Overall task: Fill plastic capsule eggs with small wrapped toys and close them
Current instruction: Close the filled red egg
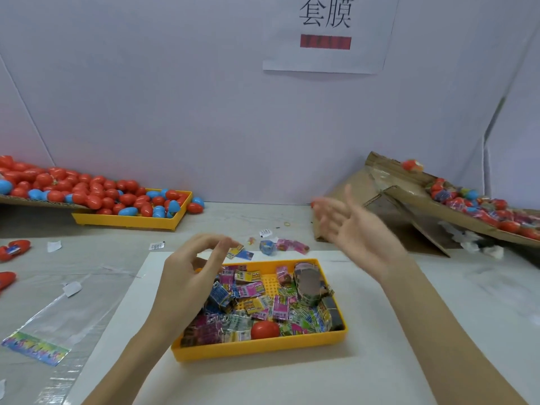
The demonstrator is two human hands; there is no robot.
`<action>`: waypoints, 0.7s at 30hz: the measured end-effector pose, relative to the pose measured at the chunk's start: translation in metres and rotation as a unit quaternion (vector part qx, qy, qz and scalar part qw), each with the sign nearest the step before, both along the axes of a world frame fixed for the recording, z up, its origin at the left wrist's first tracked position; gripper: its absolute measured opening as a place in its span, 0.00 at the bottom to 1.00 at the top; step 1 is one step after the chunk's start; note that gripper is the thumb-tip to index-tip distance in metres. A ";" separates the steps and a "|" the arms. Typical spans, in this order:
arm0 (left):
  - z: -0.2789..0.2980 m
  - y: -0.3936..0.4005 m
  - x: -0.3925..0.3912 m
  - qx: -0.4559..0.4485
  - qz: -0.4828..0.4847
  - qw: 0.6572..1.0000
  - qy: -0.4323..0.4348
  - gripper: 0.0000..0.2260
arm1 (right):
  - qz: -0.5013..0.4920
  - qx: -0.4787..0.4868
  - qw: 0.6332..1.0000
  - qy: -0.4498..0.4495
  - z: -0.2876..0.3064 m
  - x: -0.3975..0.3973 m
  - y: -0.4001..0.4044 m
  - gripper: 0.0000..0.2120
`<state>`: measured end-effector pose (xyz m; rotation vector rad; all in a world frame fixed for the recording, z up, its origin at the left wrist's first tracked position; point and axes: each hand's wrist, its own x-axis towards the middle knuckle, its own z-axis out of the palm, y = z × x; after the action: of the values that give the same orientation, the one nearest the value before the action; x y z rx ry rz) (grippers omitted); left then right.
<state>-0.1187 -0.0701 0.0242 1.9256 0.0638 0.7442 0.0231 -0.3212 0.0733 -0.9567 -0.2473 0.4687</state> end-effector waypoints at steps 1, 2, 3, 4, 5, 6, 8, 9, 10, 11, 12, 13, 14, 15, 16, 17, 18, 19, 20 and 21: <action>0.001 -0.001 -0.001 0.000 0.002 1.000 0.001 0.13 | 0.013 -0.059 0.998 -0.018 -0.012 -0.005 0.002 0.23; 0.001 -0.002 -0.002 0.002 0.004 1.000 0.004 0.14 | 0.027 -0.099 0.994 -0.035 -0.025 -0.011 0.005 0.19; 0.002 -0.003 -0.004 0.003 0.006 1.000 0.007 0.14 | 0.037 -0.123 0.991 -0.047 -0.035 -0.017 0.009 0.16; 0.003 -0.003 -0.004 0.002 0.011 1.000 0.012 0.14 | 0.041 -0.139 0.988 -0.057 -0.042 -0.022 0.014 0.14; 0.003 -0.003 -0.004 -0.001 0.020 1.000 0.020 0.13 | 0.038 -0.153 0.985 -0.066 -0.046 -0.027 0.019 0.13; 0.003 -0.003 -0.004 -0.009 0.034 0.999 0.027 0.12 | 0.037 -0.165 0.983 -0.076 -0.047 -0.032 0.023 0.13; 0.002 0.007 0.004 -0.030 0.070 0.996 0.039 0.07 | 0.044 -0.179 0.978 -0.094 -0.047 -0.039 0.030 0.12; 0.001 0.017 0.012 -0.035 0.090 0.994 0.055 0.06 | 0.043 -0.187 0.976 -0.100 -0.047 -0.042 0.033 0.12; 0.001 0.029 0.022 -0.030 0.108 0.991 0.077 0.06 | 0.037 -0.195 0.974 -0.106 -0.047 -0.045 0.034 0.12; 0.000 0.043 0.035 -0.018 0.125 0.987 0.101 0.08 | 0.031 -0.200 0.973 -0.111 -0.047 -0.047 0.036 0.12; 0.001 0.060 0.049 0.002 0.145 0.981 0.126 0.11 | 0.028 -0.203 0.972 -0.114 -0.047 -0.050 0.037 0.12; 0.003 0.078 0.065 0.037 0.170 0.973 0.150 0.14 | 0.026 -0.205 0.971 -0.116 -0.047 -0.052 0.038 0.12; 0.004 0.096 0.080 0.086 0.198 0.961 0.171 0.15 | 0.025 -0.210 0.970 -0.119 -0.046 -0.054 0.039 0.12; 0.004 0.114 0.093 0.142 0.222 0.945 0.193 0.15 | 0.021 -0.216 0.968 -0.124 -0.046 -0.055 0.040 0.12; 0.003 0.132 0.106 0.192 0.239 0.926 0.220 0.16 | 0.017 -0.221 0.967 -0.129 -0.045 -0.057 0.040 0.12; 0.001 0.147 0.116 0.230 0.247 0.907 0.251 0.16 | 0.014 -0.224 0.965 -0.135 -0.046 -0.058 0.040 0.12; -0.002 0.160 0.125 0.261 0.252 0.888 0.283 0.17 | 0.013 -0.225 0.964 -0.139 -0.046 -0.059 0.040 0.12; -0.005 0.171 0.132 0.288 0.253 0.869 0.313 0.18 | 0.014 -0.226 0.964 -0.140 -0.046 -0.060 0.041 0.12; -0.007 0.179 0.138 0.307 0.250 0.853 0.339 0.19 | 0.016 -0.226 0.964 -0.140 -0.046 -0.061 0.041 0.12; -0.009 0.185 0.143 0.317 0.240 0.843 0.362 0.20 | 0.016 -0.227 0.964 -0.141 -0.046 -0.061 0.042 0.12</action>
<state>0.0242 0.1149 0.0156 2.7961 0.8960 0.3044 -0.0379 -0.2795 0.0272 -1.4744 -0.4234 0.4257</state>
